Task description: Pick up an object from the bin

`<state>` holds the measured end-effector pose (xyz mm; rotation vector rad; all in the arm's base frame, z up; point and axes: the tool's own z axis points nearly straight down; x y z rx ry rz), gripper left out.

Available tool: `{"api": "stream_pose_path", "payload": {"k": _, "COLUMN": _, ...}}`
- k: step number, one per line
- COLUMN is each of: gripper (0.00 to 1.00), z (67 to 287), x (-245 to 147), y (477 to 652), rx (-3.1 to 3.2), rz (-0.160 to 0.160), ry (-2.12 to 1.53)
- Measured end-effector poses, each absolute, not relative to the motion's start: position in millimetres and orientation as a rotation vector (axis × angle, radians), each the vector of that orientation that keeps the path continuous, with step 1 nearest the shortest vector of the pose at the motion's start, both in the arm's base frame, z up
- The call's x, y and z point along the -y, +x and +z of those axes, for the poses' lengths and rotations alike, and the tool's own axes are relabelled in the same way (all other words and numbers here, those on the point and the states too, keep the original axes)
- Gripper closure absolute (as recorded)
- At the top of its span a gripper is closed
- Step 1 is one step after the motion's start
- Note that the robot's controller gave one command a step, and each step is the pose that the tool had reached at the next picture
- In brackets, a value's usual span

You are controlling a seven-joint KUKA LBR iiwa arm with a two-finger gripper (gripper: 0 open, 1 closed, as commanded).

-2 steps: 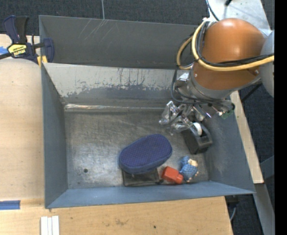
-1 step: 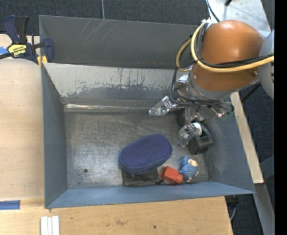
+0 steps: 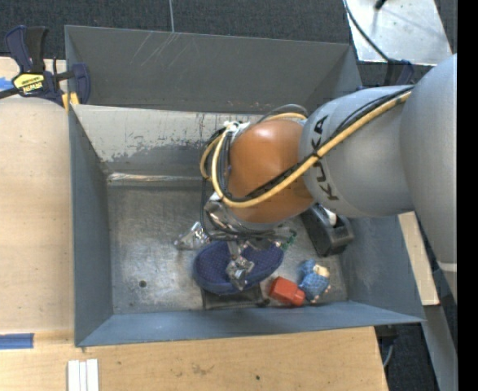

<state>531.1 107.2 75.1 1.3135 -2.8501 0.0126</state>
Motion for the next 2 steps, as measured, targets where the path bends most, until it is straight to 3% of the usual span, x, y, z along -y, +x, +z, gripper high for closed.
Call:
{"api": "stream_pose_path", "payload": {"k": 1, "gripper": 1.0, "z": 78, "x": -105, "y": 532.6, "rx": 2.859, "rz": 0.014, "ry": 1.306}}
{"api": "stream_pose_path", "payload": {"k": 2, "gripper": 1.0, "z": 249, "x": -80, "y": 565.6, "rx": 2.63, "rz": 0.007, "ry": 1.737}}
